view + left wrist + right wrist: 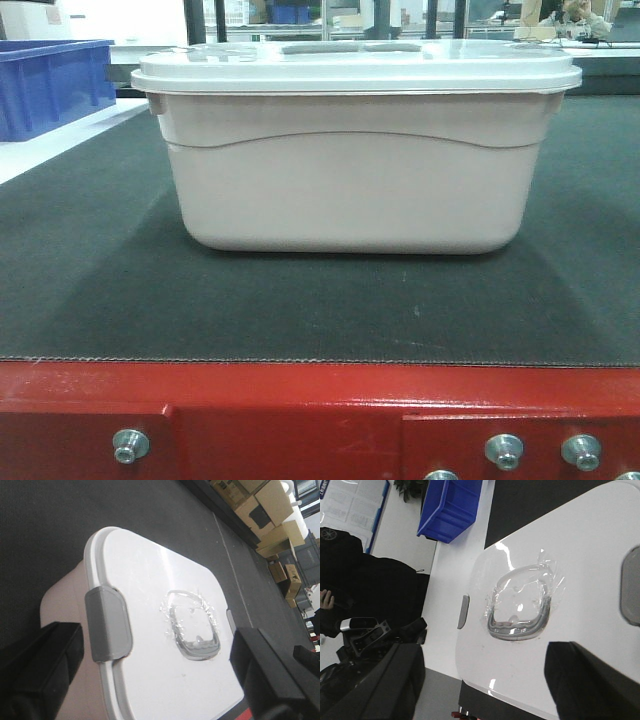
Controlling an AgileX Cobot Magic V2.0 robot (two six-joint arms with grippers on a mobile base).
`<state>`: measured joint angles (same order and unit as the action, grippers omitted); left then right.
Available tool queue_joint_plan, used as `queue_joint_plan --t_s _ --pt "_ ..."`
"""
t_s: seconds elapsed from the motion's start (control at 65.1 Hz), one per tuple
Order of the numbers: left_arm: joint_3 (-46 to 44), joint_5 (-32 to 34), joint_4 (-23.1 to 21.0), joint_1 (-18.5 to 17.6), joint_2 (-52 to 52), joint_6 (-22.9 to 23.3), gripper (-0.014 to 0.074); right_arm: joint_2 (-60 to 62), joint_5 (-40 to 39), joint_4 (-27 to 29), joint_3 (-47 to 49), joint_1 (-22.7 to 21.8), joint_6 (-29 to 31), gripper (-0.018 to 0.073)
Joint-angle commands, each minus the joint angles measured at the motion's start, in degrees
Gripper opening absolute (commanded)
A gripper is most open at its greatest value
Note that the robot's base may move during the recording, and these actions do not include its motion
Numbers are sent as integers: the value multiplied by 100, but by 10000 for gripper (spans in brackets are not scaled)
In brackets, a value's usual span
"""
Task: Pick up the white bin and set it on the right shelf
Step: 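Close both grippers on the lid handles at opposite ends of the bin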
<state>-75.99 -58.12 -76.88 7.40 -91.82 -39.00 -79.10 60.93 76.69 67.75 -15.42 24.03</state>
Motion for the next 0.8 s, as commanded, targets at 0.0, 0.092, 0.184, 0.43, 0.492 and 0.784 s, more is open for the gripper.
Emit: queue_joint_plan --t_s 0.0,0.092,0.184,0.43,0.492,0.784 --pt "-189 1 -513 -8 135 -76 494 -61 456 674 205 -244 346 594" --pt "-189 28 -631 -8 -38 -267 494 -306 528 668 205 -369 531 594" --pt "-189 17 -702 -8 -241 -278 494 -563 528 661 205 -374 787 594" --pt "-189 -48 -1045 -180 -753 -385 494 -1034 544 642 205 -340 1290 594" --pt "-189 -23 -1045 -307 -851 -385 494 -1133 539 642 205 -325 1416 594" --pt "-189 150 -1301 -710 -1226 -661 494 -1633 338 782 205 -283 1923 594"
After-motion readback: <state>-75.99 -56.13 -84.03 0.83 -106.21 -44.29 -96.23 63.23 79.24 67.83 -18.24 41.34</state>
